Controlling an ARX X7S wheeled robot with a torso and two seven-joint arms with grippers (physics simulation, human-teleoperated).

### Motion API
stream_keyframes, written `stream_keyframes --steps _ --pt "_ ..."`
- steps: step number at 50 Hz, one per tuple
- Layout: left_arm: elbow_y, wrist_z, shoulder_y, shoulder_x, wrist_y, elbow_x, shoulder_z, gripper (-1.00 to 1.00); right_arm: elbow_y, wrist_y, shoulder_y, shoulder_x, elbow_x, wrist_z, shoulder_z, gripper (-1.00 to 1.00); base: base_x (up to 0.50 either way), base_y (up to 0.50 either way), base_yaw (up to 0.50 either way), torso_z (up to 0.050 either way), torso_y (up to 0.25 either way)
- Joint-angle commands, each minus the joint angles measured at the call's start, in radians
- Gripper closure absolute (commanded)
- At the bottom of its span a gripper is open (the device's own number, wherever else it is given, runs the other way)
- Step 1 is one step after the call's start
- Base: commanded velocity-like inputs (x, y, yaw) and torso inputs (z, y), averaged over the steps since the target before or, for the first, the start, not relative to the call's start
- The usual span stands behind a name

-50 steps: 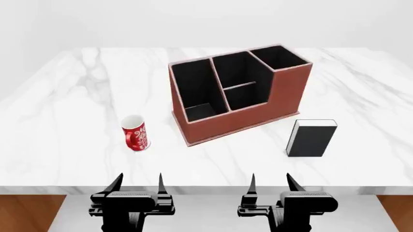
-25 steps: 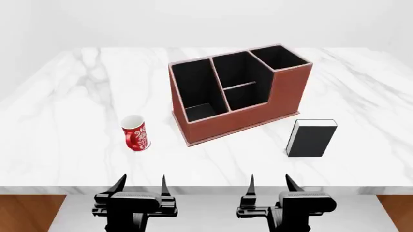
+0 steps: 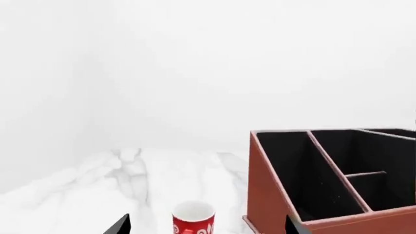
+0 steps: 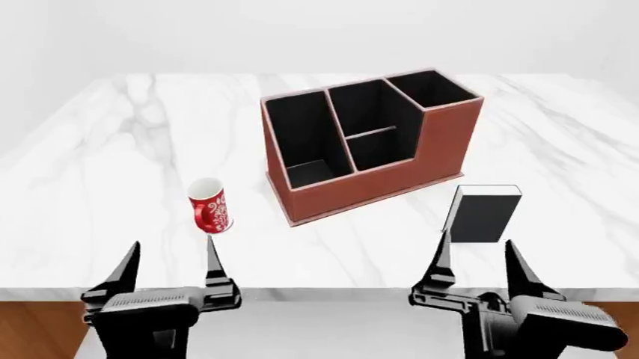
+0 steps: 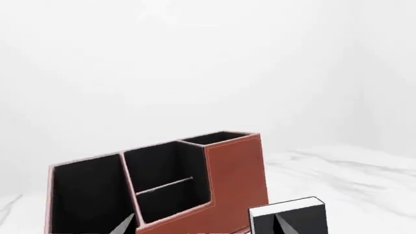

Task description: Pick up the book and place it in the back compartment of the caddy.

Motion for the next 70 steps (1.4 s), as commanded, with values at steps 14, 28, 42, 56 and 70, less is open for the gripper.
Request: stream_keyframes --steps 14,28,42,56,70 --pt "0.346 -0.130 0.108 -0.024 0.296 -0.057 -0.234 -1.00 -0.366 -0.364 -0.107 0.019 0.185 0.012 0.220 -1.00 0.00 0.00 0.00 0.000 0.000" --pt "0.327 -0.161 0.110 -0.038 0.291 -0.076 -0.248 -1.00 -0.382 -0.395 -0.120 0.039 0.203 0.010 0.199 -1.00 0.38 -0.08 0.00 0.000 0.000" --pt "0.324 -0.174 0.109 -0.051 0.286 -0.069 -0.229 -1.00 -0.375 -0.397 -0.124 0.052 0.197 0.013 0.172 -1.00 0.50 -0.12 0.00 0.000 0.000" --pt "0.314 -0.185 0.111 -0.061 0.289 -0.068 -0.213 -1.00 -0.369 -0.395 -0.128 0.062 0.186 0.017 0.146 -1.00 0.50 -0.12 0.00 0.000 0.000" --pt "0.310 -0.198 0.115 -0.071 0.290 -0.065 -0.204 -1.00 -0.366 -0.405 -0.136 0.075 0.132 0.002 0.115 -1.00 0.26 -0.04 0.00 0.000 0.002"
